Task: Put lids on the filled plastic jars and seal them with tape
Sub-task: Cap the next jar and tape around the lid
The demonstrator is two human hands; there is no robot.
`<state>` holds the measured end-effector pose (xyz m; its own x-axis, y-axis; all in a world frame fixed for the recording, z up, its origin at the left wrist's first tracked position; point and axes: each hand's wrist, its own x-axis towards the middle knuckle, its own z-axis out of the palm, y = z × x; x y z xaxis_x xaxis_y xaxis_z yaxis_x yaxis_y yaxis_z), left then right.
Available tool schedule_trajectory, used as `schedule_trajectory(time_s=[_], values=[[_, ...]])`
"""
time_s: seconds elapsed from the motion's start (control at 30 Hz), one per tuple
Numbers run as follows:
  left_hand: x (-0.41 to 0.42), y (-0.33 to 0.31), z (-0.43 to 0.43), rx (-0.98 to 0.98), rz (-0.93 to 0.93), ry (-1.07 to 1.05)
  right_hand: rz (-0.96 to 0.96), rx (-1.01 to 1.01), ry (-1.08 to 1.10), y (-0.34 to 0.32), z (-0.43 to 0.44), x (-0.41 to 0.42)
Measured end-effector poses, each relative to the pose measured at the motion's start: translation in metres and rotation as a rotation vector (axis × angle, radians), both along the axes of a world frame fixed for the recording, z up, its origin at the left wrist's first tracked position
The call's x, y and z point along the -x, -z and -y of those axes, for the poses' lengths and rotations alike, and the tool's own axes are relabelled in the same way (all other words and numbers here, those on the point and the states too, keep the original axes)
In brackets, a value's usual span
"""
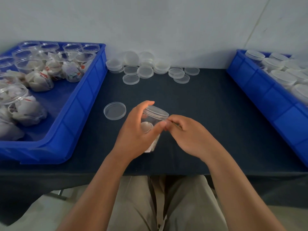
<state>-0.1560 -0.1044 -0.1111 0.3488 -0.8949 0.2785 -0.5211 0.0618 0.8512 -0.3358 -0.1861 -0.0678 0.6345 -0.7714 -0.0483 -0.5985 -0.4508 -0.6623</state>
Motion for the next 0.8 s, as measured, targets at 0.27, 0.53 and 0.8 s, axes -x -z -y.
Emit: schedule_trajectory(time_s=[0.27, 0.53, 0.8], values=[[0.003, 0.002, 0.005, 0.031, 0.083, -0.072, -0.064, 0.080, 0.063, 0.002, -0.002, -0.008], [0.006, 0.001, 0.011, -0.002, 0.202, -0.201, -0.115, 0.177, 0.118, -0.002, -0.010, -0.012], [0.005, -0.002, 0.011, 0.035, 0.239, -0.225, -0.151, 0.197, 0.112, -0.004, -0.013, -0.014]])
